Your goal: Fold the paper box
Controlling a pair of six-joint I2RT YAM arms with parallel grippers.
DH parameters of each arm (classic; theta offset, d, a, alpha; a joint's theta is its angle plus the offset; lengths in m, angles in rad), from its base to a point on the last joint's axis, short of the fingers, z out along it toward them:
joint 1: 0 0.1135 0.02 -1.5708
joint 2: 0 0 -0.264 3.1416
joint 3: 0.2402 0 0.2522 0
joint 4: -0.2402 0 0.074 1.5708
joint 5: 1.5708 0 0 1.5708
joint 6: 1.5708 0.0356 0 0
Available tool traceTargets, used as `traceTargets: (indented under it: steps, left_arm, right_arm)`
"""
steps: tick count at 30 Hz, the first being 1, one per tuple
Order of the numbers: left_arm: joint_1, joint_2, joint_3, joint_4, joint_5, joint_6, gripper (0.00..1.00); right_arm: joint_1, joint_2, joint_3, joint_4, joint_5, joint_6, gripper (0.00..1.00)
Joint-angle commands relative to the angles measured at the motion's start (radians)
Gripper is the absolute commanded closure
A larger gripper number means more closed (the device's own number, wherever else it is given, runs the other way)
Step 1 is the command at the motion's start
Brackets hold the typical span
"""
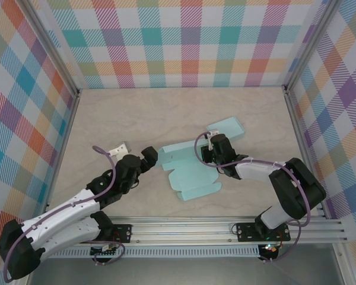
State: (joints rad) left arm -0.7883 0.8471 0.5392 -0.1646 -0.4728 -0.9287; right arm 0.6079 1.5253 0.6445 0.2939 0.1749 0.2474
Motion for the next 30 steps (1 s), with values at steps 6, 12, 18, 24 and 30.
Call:
traceTargets:
  steps: [6, 12, 18, 24, 30]
  left_arm:
    - [-0.009, 0.190, 0.131, -0.054, 0.031, 0.058, 0.00]
    - [-0.014, 0.293, 0.182, -0.091, -0.036, 0.063, 0.00]
    - [-0.014, 0.340, 0.202, -0.082, -0.059, 0.086, 0.00]
    - [-0.015, 0.397, 0.237, -0.103, -0.070, 0.100, 0.00]
    - [-0.015, 0.451, 0.250, -0.069, -0.039, 0.112, 0.00]
  right_arm:
    - [0.012, -0.001, 0.028, -0.001, -0.003, 0.009, 1.00]
    - [0.015, -0.002, 0.030, -0.004, -0.007, 0.007, 1.00]
    - [0.015, -0.001, 0.033, 0.000, -0.008, 0.003, 1.00]
    - [0.015, 0.008, 0.034, 0.002, -0.008, 0.004, 1.00]
    - [0.017, 0.007, 0.034, 0.001, -0.014, 0.004, 1.00]
